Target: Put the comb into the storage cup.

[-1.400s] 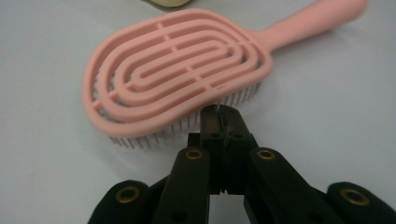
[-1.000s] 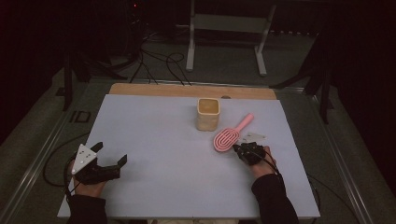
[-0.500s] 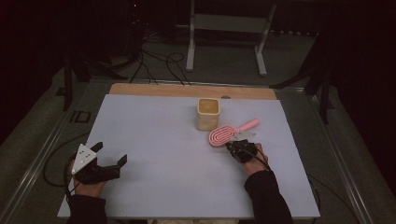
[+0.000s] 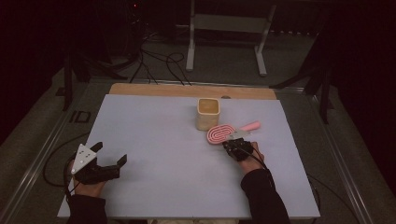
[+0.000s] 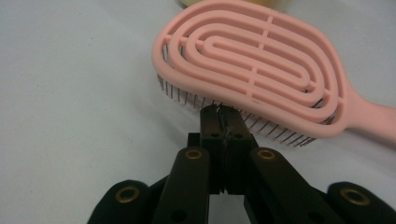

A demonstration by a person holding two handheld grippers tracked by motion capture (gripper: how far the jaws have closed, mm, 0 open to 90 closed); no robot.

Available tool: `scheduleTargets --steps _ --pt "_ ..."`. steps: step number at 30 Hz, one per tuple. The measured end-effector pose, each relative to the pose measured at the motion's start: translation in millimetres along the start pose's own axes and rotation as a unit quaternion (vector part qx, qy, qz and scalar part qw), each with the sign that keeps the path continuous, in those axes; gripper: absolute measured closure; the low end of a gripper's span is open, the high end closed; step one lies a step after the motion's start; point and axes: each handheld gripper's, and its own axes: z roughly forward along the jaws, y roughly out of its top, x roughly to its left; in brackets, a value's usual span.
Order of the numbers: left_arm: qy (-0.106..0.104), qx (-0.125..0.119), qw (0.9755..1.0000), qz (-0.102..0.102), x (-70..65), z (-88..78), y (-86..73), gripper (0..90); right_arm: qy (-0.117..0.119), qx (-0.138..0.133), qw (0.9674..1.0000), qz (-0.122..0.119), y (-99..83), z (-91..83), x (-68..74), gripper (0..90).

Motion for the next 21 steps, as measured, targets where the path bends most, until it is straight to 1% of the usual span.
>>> scheduleTargets --steps 11,21 --pt "-0.001 0.001 1.0 0.0 -0.2 1.1 0.0 0.0 0.008 0.002 0.9999 -0.014 0.8 3.7 4.2 89.5" --pt "-0.001 0.001 1.0 -0.001 0.0 1.0 0.1 0.0 0.02 0.003 0.9993 -0.033 6.2 10.2 15.3 89.6"
